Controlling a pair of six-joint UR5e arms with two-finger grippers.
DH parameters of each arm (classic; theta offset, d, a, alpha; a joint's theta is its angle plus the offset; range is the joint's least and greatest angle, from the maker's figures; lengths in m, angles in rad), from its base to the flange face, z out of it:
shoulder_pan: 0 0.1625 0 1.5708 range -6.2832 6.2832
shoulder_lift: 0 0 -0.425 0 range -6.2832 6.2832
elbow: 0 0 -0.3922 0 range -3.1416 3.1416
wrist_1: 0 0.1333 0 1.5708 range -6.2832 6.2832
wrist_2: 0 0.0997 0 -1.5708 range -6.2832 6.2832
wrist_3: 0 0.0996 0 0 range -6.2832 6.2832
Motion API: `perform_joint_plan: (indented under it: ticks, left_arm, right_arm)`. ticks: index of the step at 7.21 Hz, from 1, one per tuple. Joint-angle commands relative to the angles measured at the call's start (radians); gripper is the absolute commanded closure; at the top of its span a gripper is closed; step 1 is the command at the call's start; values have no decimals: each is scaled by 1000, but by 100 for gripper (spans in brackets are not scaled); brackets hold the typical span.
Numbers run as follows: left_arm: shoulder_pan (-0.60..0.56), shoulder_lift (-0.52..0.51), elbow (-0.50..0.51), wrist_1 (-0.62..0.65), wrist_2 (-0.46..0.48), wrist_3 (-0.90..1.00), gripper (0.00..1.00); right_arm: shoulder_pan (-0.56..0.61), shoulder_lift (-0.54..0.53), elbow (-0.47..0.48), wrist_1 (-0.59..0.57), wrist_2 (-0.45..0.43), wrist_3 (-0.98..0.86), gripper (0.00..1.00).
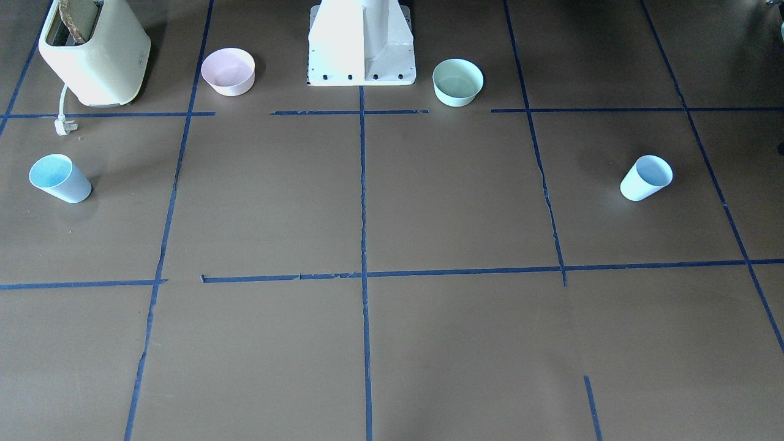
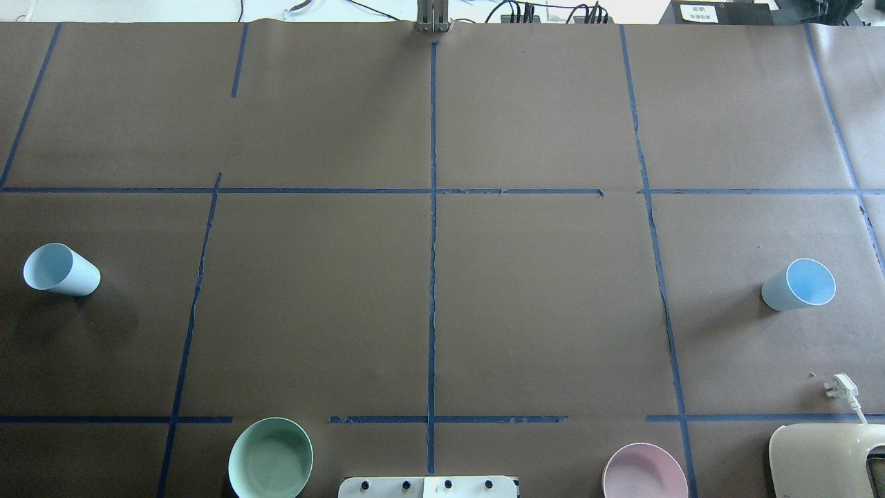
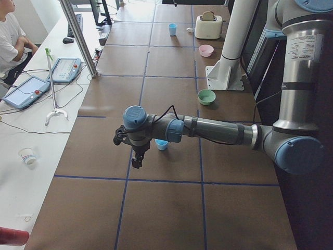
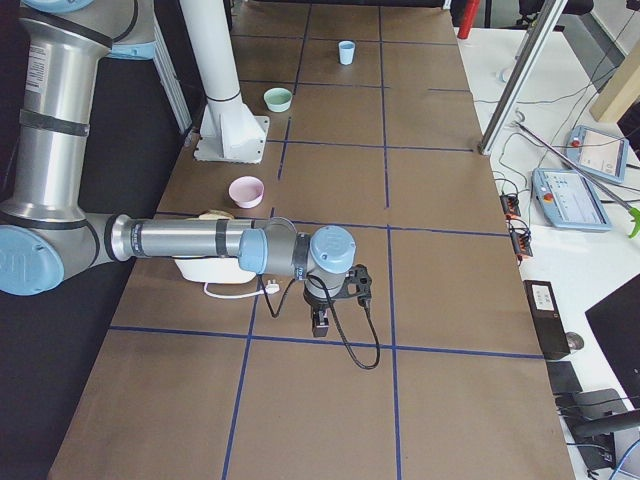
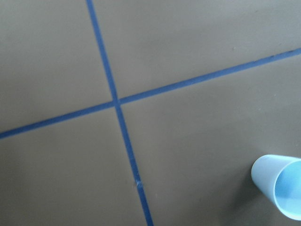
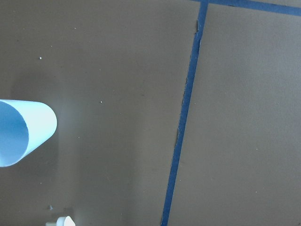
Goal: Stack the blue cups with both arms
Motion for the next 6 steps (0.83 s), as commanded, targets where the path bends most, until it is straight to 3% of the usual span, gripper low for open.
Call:
perform_joint_plan:
  ticks: [1, 3, 4, 6]
  left_arm:
    - [107, 14, 6, -120, 1, -76, 0]
    - [251, 27, 9, -298, 18, -443, 0]
    - [316, 58, 7, -398, 71, -583, 0]
    - [370, 103, 10, -475, 116, -669, 0]
  right_arm:
    - [0, 2, 0, 0, 0, 0, 0]
    - [0, 2, 0, 0, 0, 0, 0]
    - [0, 2, 0, 0, 0, 0, 0]
    - [0, 2, 0, 0, 0, 0, 0]
